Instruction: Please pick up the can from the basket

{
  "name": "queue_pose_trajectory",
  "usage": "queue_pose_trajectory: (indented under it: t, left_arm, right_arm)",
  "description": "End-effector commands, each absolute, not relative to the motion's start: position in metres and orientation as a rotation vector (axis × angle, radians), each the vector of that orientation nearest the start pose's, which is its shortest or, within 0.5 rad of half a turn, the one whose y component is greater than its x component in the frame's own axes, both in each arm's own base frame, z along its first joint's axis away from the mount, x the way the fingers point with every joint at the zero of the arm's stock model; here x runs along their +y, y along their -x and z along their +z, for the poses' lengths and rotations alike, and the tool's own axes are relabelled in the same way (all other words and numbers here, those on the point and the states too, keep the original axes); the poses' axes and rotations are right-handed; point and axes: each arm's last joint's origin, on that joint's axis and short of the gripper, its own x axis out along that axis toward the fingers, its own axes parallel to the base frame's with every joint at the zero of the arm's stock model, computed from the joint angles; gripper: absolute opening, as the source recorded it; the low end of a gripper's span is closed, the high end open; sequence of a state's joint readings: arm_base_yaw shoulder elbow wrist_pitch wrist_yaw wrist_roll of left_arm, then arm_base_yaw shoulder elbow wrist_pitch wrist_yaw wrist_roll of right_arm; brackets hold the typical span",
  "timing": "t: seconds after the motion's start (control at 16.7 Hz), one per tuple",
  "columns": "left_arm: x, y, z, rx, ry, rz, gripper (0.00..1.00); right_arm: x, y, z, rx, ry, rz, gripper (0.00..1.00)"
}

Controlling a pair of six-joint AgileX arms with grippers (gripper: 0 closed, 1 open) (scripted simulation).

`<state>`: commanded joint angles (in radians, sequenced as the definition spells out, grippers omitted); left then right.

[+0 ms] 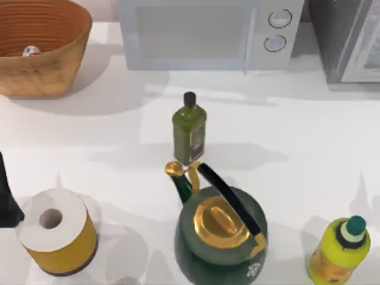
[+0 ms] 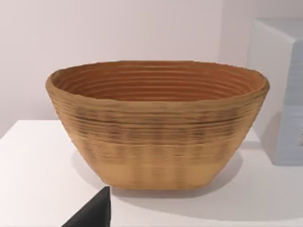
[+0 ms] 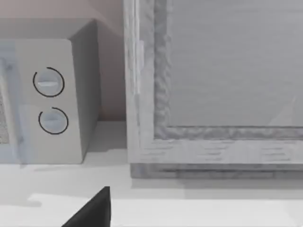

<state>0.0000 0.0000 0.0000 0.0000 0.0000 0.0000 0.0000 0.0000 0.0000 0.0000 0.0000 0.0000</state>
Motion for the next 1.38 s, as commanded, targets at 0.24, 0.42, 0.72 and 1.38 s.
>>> queue_pose_trajectory:
  t: [0.24, 0.42, 0.72, 1.38]
  left_arm:
    - [-0.001, -0.106, 0.167, 0.010, 0.002, 0.004, 1.00]
    - [0.000, -0.108, 0.192, 0.057, 0.007, 0.012, 1.00]
    - [0.002, -0.136, 0.261, 0.224, 0.017, 0.006, 1.00]
    - [0.013, -0.359, 0.332, 0.808, 0.034, -0.028, 1.00]
  right_arm:
    - [-0.001, -0.106, 0.160, 0.000, 0.000, 0.000, 1.00]
    - [-0.001, -0.106, 0.160, 0.000, 0.000, 0.000, 1.00]
    - [-0.001, -0.106, 0.160, 0.000, 0.000, 0.000, 1.00]
    - [-0.001, -0.106, 0.160, 0.000, 0.000, 0.000, 1.00]
